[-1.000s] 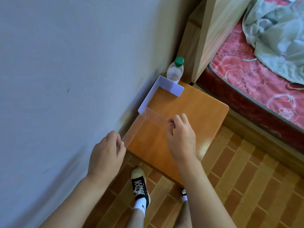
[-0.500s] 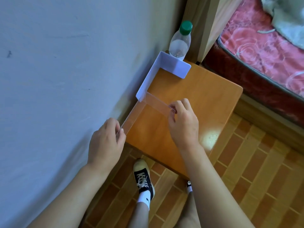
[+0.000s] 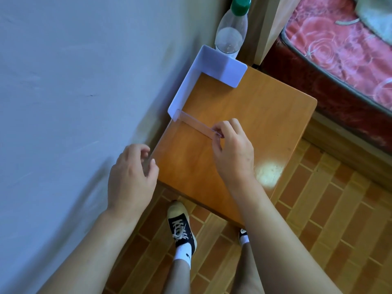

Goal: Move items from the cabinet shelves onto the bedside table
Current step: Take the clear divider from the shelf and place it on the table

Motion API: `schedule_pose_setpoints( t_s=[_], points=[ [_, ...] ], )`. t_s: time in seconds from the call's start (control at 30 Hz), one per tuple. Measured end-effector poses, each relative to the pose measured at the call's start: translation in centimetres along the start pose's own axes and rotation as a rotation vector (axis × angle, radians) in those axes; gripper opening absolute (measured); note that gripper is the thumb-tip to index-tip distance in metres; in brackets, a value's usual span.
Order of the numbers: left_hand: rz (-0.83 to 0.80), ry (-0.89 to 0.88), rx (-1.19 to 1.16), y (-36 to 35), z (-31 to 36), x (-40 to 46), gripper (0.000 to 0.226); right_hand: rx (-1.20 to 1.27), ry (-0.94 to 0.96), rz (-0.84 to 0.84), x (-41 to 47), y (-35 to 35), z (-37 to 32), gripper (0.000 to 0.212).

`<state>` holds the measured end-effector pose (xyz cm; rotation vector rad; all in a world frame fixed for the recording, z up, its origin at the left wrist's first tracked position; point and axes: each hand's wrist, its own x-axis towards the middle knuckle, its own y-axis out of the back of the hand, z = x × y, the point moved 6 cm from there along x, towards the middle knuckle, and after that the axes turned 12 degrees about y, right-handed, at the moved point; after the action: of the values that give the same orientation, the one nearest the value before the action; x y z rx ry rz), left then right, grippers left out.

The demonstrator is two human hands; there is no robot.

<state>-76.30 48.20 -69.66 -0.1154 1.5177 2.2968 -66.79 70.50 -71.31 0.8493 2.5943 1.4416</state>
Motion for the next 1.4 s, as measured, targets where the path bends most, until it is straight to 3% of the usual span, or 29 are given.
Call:
schedule_pose_setpoints(
  t_s=[0.33,0.73,1.4],
  points=[
    [-0.126,-0.119,0.038,-1.3,4.3,5.2,0.055,-0.023,0.011,0.015,-0.1,-0.4,-0.4,0.011],
    [-0.156,-0.186,0.037,-1.6,3.8,6.2,0.05,-0.008,0.012,0.002,0.5,-1.0,-1.0,0.012],
    [-0.195,-0.073,0.0,-0.9,3.6,5.4,0.057,0.019,0.045,-0.072,1.1,-1.0,-0.3,0.017]
  ],
)
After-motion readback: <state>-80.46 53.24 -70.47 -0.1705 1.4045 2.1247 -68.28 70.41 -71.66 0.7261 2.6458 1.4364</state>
